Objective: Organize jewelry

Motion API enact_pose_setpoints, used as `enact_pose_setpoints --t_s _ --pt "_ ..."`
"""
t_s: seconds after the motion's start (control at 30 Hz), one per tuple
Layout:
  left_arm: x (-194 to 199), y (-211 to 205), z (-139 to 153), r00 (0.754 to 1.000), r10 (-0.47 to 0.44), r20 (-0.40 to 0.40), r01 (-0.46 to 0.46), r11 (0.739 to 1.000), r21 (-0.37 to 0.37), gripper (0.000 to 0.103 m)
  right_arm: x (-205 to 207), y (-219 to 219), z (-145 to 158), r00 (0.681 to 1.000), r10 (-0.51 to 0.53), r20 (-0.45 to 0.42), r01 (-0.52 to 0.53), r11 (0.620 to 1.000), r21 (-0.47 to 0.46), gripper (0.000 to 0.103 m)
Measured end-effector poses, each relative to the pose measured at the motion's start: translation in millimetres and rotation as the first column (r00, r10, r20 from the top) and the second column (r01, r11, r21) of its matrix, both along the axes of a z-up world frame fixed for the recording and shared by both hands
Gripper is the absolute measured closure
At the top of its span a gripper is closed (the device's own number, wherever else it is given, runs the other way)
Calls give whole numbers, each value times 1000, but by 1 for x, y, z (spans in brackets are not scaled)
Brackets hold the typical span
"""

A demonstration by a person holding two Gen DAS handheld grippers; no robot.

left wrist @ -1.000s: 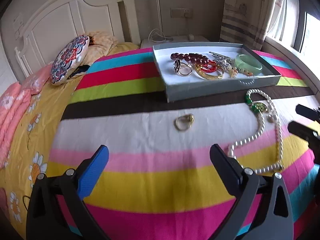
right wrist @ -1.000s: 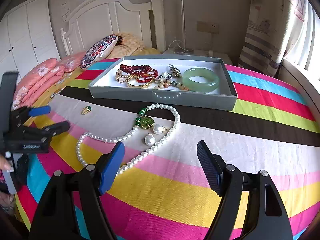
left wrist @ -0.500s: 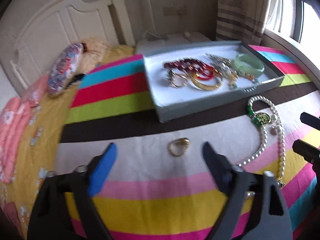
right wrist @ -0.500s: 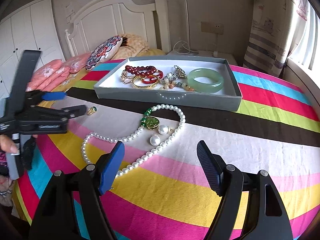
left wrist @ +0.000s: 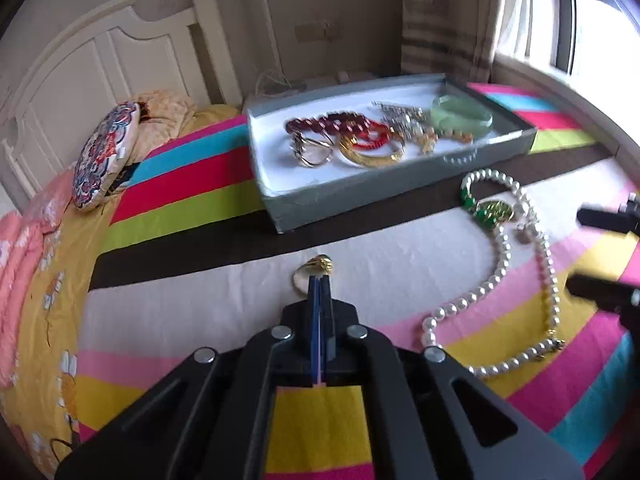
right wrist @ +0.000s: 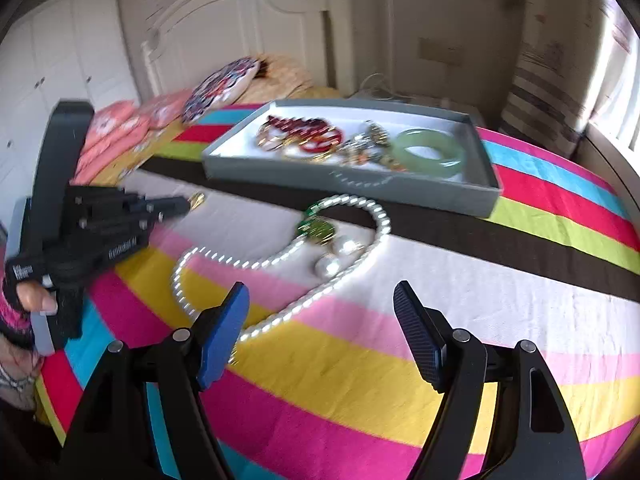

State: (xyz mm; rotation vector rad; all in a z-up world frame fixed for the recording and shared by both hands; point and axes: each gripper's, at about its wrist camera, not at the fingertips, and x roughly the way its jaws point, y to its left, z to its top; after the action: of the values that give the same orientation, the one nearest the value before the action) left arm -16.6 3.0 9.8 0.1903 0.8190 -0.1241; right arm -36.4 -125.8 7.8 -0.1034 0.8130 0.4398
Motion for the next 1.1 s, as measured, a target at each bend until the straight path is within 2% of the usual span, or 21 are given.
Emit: enact_pose_setpoints --t_s 0.17,0.27,0.33,0.37,0.4,0.5,0.57,0.6,0.63,0.67,0.83,0.87,0.9,0.97,1.03,1.1 --pt "-6 22 4 998 60 4 -60 995 -81 103 -15 21 -6 993 105 -52 -106 994 -27 31" --pt "-9 25 7 998 66 12 -65 994 -91 103 -16 31 -11 990 121 -72 -125 991 -56 31" --pt "-12 26 7 998 61 11 -59 993 -98 88 -13 38 -13 993 97 -71 -104 990 -100 31" --pt "-12 26 7 998 60 8 -59 993 -102 61 -12 41 -13 993 91 -69 -99 989 -113 31" --pt "-13 27 8 998 64 11 -63 992 -106 41 -10 46 -14 994 86 -66 -94 987 -130 30" --pt "-13 29 8 998 62 10 -61 990 -125 40 -4 54 -15 995 77 -68 -86 987 -134 28" --pt "-11 30 6 998 61 -9 -62 989 -133 40 -4 57 -14 995 82 -56 -89 987 -132 30" --pt "-10 32 5 998 65 -17 -67 988 -141 40 -5 57 -13 994 97 -43 -102 987 -124 50" --pt "-10 34 5 997 69 -22 -72 986 -149 40 -7 58 -11 994 108 -34 -112 986 -124 81" --pt "-9 36 5 997 77 -27 -80 984 -159 40 -6 57 -11 993 109 -35 -113 986 -123 86" --pt "-4 38 5 996 76 -41 -82 982 -171 40 -15 46 -9 992 119 -32 -121 990 -76 88" --pt "-2 36 6 997 69 -40 -75 983 -166 40 -16 43 -7 993 117 -21 -118 991 -62 91" --pt "0 33 7 998 56 -42 -63 985 -161 40 -17 40 -5 994 110 -11 -110 993 -48 100" --pt "5 30 7 998 43 -45 -49 986 -159 42 -18 37 -3 995 99 -3 -99 994 -43 100" --pt "13 25 4 998 26 -56 -34 987 -154 50 -19 34 -3 996 89 5 -89 995 -38 100" --pt "22 20 -1 997 11 -74 -22 988 -152 66 -19 33 -2 996 91 5 -91 995 -30 100"
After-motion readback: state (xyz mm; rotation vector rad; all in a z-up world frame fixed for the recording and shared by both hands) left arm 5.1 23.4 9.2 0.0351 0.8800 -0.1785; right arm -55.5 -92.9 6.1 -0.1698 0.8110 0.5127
